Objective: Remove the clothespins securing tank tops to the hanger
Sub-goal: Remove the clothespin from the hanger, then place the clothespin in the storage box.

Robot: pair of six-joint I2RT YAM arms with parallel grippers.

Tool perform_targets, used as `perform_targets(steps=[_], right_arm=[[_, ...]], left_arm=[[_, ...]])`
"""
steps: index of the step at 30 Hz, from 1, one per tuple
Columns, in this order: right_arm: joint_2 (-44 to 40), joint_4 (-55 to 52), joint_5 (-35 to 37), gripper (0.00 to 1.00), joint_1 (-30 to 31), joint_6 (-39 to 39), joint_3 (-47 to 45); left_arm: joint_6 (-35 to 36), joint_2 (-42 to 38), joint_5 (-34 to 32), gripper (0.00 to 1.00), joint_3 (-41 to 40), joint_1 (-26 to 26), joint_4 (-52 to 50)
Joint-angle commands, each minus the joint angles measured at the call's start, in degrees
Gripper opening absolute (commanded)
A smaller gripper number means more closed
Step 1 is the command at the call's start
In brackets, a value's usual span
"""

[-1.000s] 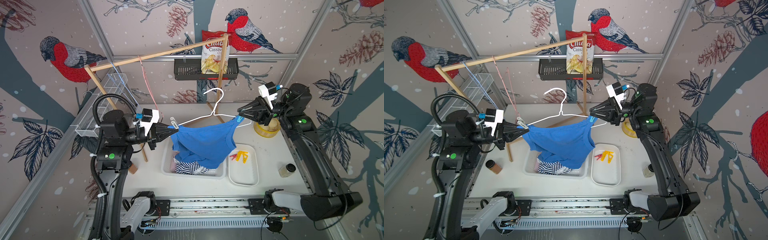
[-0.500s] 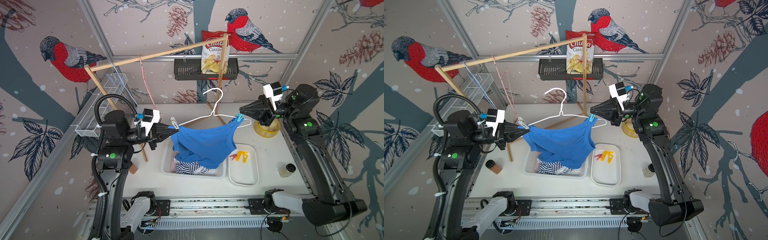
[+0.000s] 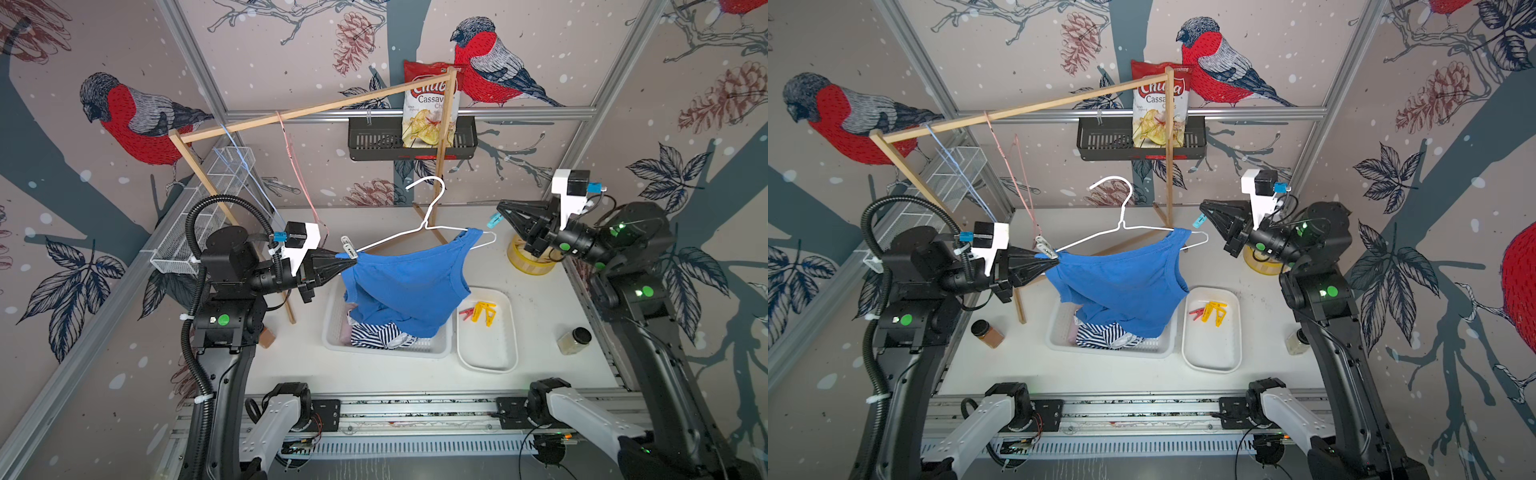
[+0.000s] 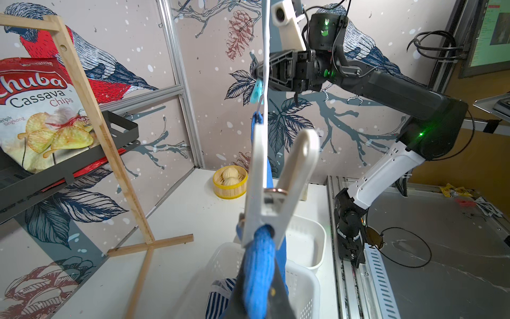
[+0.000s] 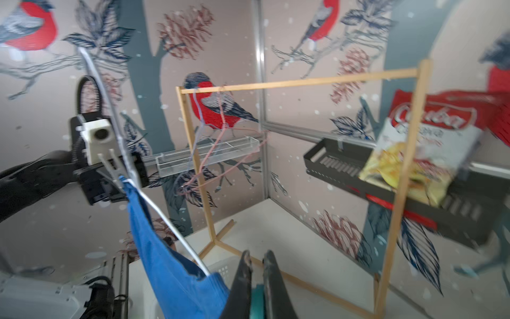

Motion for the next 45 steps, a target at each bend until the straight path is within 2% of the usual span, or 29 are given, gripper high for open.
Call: perform_targets(steps=[1,6,11,17,23,28,35,42,45], right_arm=[[-7.0,-2.0,15.9,0.00,0.1,5.8,-7.1],[-16.0,-5.9,19.3,0.00,0.0,9.1,-13.9],[-16.6,-11.5,22.4,0.00,0.1,8.1,-16.0],[-15.1,-10.8,25.7,0.00,0.2,8.6,-21.4],[-12.4,-9.2,29.1,0.00,2.1,13.0,-28.9],[-10.3,-9.1,38.4,0.00,5.7,18.8,-35.2],[-6.5,-6.2,40.2,0.00,6.0,22.5,-43.8],[-1.2,-4.2,40.1,0.00,6.2,22.9,-46.7],[0.9,-2.3,40.3,0.04,6.1,23.0,-47.8]], left_arm=[[-2.1,-0.4,-0.6,0.00,-0.7,-0.2,5.0],[-2.7,-0.4,-0.7,0.00,-1.0,-0.2,5.9],[-2.7,-0.4,-0.7,0.00,-1.0,-0.2,5.9],[-2.9,-0.6,-1.5,0.00,-1.5,-0.8,5.9],[-4.5,-1.4,-1.8,0.00,-2.3,-1.1,7.4],[-5.3,-1.8,-2.4,0.00,-3.0,-1.6,8.5],[-6.6,-2.1,-4.2,0.00,-4.8,-2.4,10.4],[-6.0,-2.1,-4.7,0.00,-5.0,-3.3,10.0],[-5.4,-2.1,-5.6,0.00,-5.0,-3.4,9.0]])
